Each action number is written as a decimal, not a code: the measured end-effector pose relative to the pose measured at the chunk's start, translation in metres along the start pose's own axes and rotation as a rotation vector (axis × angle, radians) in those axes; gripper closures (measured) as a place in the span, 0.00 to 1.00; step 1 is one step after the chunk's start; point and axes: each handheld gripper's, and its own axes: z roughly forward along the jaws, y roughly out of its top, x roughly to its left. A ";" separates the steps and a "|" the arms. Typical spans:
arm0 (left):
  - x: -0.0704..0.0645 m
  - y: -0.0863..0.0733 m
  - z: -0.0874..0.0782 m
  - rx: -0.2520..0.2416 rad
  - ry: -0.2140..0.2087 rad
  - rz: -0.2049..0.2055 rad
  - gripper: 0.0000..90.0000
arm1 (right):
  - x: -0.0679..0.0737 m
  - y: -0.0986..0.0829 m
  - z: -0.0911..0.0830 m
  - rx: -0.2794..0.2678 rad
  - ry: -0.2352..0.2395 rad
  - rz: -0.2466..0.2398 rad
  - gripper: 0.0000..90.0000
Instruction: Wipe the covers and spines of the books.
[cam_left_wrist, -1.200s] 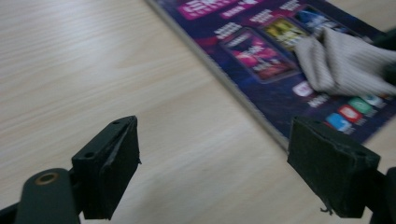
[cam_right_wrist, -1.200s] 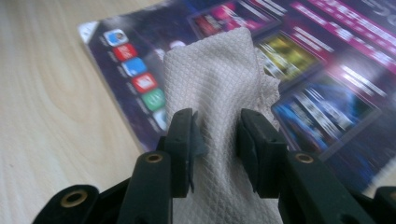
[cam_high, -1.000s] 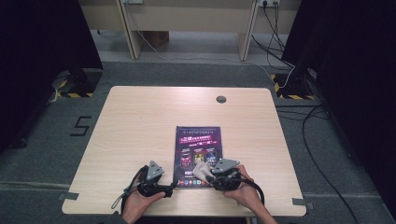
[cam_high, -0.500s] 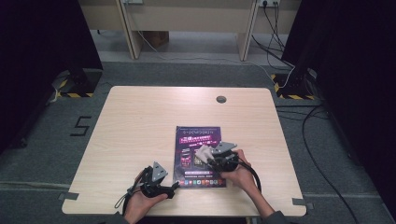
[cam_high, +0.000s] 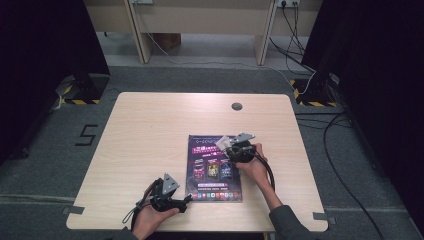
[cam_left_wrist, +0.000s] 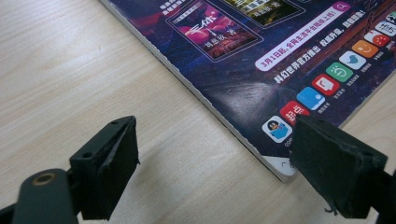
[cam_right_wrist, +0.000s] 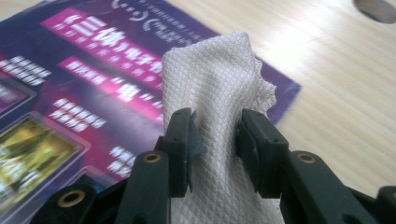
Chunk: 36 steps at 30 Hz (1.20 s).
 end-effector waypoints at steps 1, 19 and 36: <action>0.000 0.000 0.000 0.000 0.000 -0.001 0.16 | -0.002 0.000 0.000 0.000 0.004 0.017 0.73; -0.001 0.000 0.000 -0.002 0.003 0.006 0.17 | -0.026 -0.002 -0.012 -0.050 -0.033 0.139 0.85; -0.001 0.000 0.000 -0.005 0.004 0.006 0.17 | -0.043 -0.007 -0.032 -0.078 -0.055 0.180 0.85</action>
